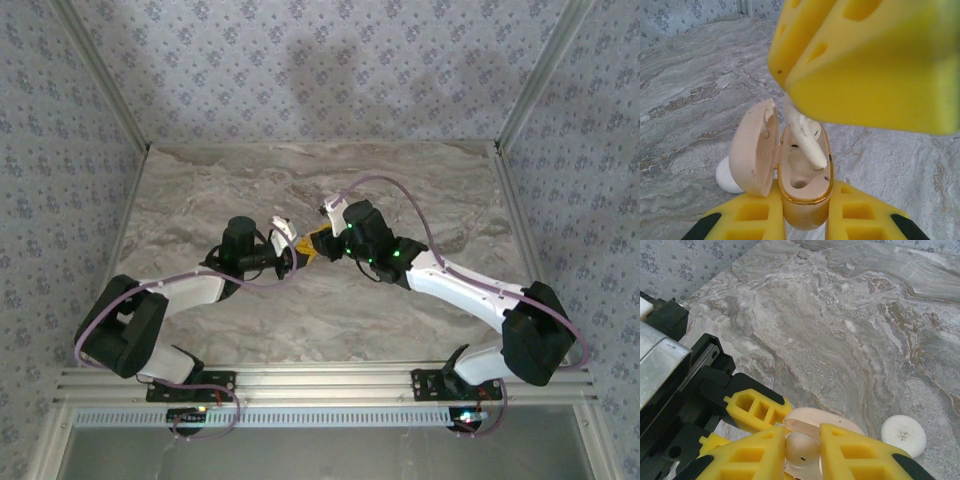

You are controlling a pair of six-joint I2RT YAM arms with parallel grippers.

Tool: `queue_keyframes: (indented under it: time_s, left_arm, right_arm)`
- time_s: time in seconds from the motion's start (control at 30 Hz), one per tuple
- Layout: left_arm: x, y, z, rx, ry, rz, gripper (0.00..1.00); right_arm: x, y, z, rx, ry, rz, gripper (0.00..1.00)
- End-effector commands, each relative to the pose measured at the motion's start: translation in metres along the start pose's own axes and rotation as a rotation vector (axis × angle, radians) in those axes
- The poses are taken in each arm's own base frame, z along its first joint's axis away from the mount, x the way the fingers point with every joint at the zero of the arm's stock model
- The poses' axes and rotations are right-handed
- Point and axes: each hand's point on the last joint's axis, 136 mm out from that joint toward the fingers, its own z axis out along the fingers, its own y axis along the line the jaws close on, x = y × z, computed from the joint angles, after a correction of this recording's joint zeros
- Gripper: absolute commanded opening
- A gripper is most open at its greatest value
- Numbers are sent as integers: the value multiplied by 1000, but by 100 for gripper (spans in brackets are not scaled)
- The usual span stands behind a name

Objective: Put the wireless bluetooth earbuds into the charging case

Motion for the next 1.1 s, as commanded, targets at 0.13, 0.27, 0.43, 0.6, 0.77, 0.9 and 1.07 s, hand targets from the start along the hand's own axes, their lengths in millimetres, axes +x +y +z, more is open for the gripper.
queue_keyframes:
  time_s: [0.13, 0.27, 0.43, 0.6, 0.77, 0.9, 1.07]
  left_arm:
    - [-40, -6, -5, 19, -100, 43, 11]
    - [-47, -6, -5, 22, -118, 41, 11]
    - [-55, -6, -5, 24, -137, 33, 11]
    - [-60, -7, -6, 24, -152, 32, 11]
    - [-55, -6, -5, 23, -137, 27, 11]
    - [-44, -8, -2, 19, -98, 41, 11]
    - [-39, -9, 0, 26, -88, 29, 11]
  right_arm:
    - [6, -1, 4, 8, -8, 17, 26]
    - [9, -3, 5, 16, -6, 16, 26]
    - [11, -3, 6, 15, -8, 20, 26]
    - [11, -1, 4, 7, -19, 18, 26]
    - [4, -5, 0, 15, -39, 26, 25]
    - [-2, -5, -6, 3, -56, 38, 25]
    - [-8, -6, -12, -5, -80, 45, 25]
